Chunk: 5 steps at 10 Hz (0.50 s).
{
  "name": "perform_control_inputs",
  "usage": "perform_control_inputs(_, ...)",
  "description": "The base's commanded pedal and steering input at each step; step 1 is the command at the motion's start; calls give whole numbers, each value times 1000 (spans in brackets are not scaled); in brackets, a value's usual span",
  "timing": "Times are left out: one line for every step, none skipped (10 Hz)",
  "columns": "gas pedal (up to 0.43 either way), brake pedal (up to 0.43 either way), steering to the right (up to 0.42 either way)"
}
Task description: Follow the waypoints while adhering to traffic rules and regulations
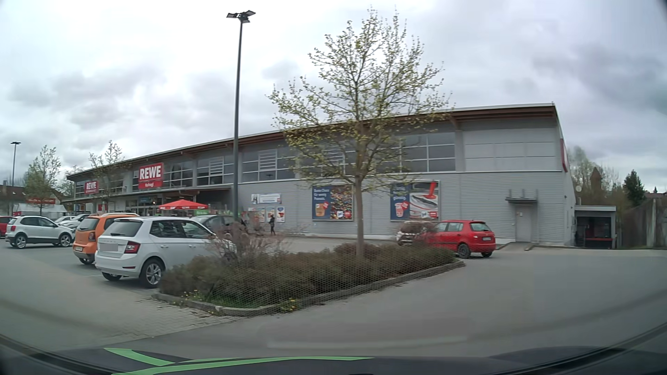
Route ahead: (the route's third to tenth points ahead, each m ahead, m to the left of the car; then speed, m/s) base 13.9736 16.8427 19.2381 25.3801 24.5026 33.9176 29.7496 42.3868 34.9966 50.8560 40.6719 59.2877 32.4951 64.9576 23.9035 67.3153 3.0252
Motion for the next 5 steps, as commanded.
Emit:
perform_control_inputs(189, 0, -689)
perform_control_inputs(189, 0, -700)
perform_control_inputs(189, 0, -701)
perform_control_inputs(189, 0, -699)
perform_control_inputs(169, 0, -697)
